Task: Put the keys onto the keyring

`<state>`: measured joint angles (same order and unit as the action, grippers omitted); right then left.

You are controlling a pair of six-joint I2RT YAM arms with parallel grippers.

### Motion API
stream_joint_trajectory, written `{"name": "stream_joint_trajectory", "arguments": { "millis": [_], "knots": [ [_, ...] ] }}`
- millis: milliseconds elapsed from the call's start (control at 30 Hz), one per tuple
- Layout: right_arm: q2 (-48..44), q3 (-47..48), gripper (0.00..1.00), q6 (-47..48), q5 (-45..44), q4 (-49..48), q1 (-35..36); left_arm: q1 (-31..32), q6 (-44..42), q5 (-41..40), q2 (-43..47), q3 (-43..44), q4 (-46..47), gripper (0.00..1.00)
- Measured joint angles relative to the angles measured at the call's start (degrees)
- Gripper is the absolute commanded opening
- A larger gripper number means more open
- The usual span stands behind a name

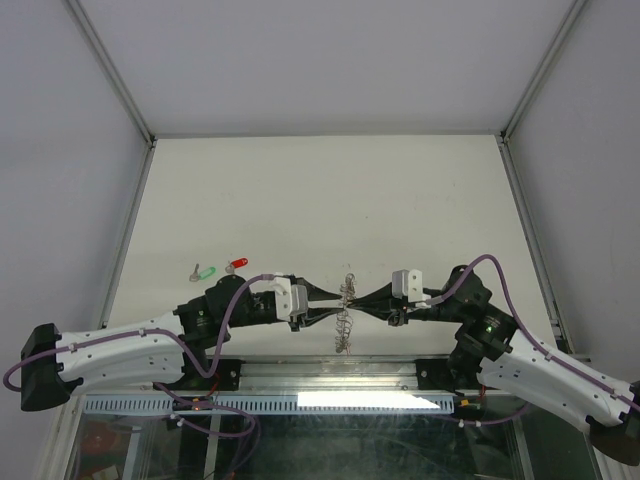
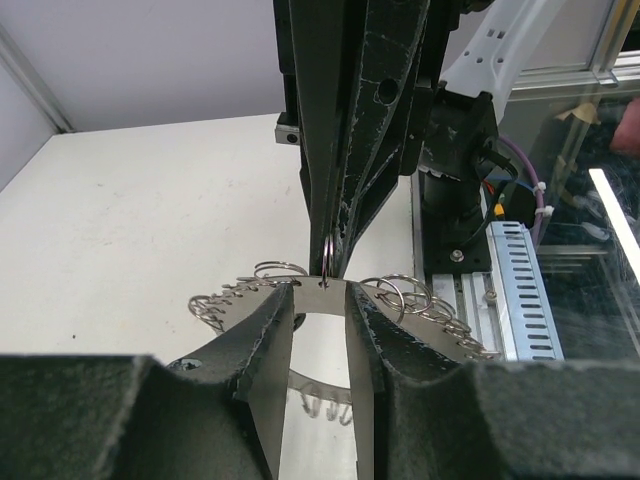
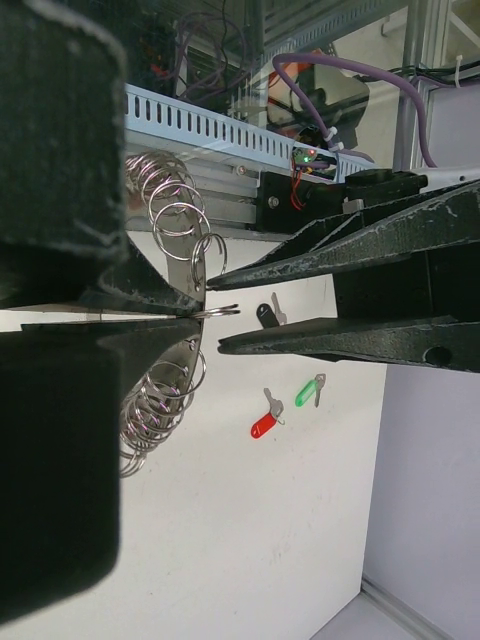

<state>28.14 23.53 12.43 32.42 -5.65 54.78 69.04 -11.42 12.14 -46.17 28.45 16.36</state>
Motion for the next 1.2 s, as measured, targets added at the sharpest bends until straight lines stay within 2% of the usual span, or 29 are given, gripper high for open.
{"name": "stream_joint_trajectory", "arguments": {
  "millis": [500, 800, 1033, 1200],
  "knots": [
    [0.4, 0.0, 0.0, 0.1, 0.0, 0.4, 0.0, 0.0, 0.0, 1.7, -1.9, 0.2, 0.7, 0.16],
    [0.7, 0.0, 0.0, 0.2, 0.2, 0.5, 0.0, 0.0, -0.1, 1.9, -2.0, 0.3, 0.5, 0.0],
    [1.4, 0.9, 0.0, 0.9, 0.5, 2.3, 0.0, 0.0, -1.2, 0.8, -2.4, 1.8, -2.1, 0.0],
    [1.5, 2.0, 0.02, 2.2, -0.1, 4.7, 0.0, 0.0, -2.5, 0.2, -3.6, 5.2, -7.4, 0.0]
  ]
}}
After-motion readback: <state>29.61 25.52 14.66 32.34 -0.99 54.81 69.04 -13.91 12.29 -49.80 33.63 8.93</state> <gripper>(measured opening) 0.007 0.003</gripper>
